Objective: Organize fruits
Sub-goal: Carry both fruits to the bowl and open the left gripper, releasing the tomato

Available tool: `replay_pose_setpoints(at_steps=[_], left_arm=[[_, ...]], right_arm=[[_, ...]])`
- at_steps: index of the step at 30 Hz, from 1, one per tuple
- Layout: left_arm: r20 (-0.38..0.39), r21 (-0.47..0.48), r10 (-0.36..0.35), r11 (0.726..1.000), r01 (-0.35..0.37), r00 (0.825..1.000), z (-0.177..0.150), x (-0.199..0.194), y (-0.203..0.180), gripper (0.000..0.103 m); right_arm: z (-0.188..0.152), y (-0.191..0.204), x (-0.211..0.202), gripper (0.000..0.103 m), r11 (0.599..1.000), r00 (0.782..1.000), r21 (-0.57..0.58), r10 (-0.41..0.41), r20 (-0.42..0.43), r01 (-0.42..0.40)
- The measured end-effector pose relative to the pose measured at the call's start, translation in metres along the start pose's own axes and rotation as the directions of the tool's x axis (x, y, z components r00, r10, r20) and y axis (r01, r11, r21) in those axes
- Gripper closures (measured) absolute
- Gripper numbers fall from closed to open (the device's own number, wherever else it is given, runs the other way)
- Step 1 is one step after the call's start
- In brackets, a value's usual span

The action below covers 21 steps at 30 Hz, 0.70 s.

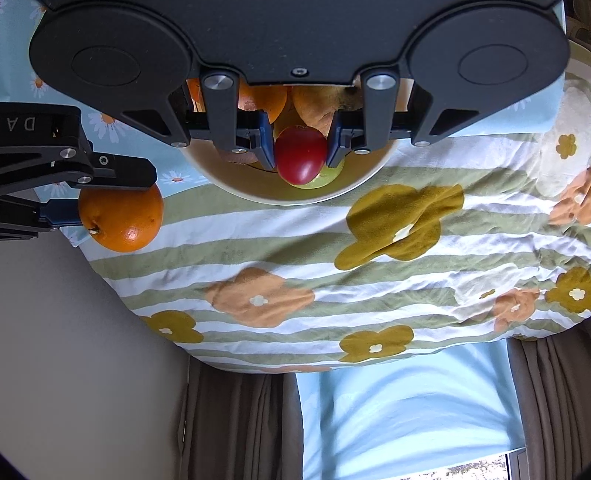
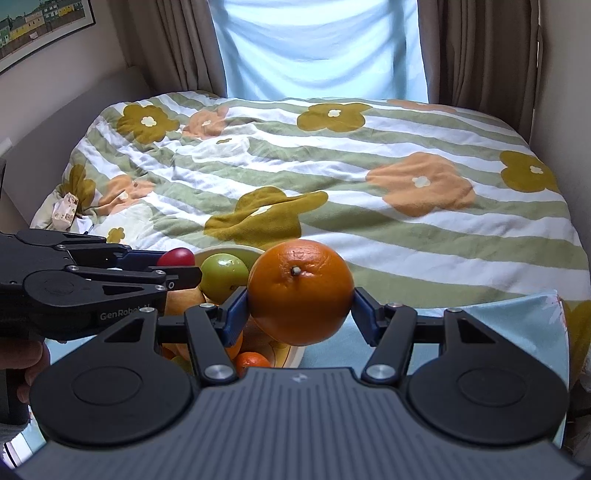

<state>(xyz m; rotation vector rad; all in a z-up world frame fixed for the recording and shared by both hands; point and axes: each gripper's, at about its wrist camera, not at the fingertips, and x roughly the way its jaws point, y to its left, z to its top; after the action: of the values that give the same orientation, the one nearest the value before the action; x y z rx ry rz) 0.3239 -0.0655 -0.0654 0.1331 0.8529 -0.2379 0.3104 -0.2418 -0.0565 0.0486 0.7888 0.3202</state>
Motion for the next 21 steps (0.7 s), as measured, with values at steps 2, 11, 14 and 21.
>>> replay_pose_setpoints(at_steps=[2,11,14,21], left_arm=[[-0.010,0.003,0.000,1.000,0.000,1.000,0.001,0.006,-0.002,0.070],[0.037,0.001,0.020,1.000,-0.020,0.999,0.002,0.000,0.001,0.018],[0.048,-0.015,0.028,1.000,-0.027,0.998,0.001,-0.006,0.008,0.018],[0.067,-0.039,0.071,0.997,-0.068,0.995,-0.006,-0.025,0.024,0.018]], right_arm=[[0.000,-0.005,0.004,0.028,1.000,1.000,0.003,0.001,-0.006,-0.001],[0.007,-0.018,0.018,0.028,1.000,1.000,0.009,-0.002,-0.017,0.002],[0.013,-0.019,0.021,0.028,1.000,1.000,0.000,0.003,-0.014,-0.003],[0.026,-0.007,0.035,0.028,0.999,0.999,-0.031,0.034,-0.017,-0.035]])
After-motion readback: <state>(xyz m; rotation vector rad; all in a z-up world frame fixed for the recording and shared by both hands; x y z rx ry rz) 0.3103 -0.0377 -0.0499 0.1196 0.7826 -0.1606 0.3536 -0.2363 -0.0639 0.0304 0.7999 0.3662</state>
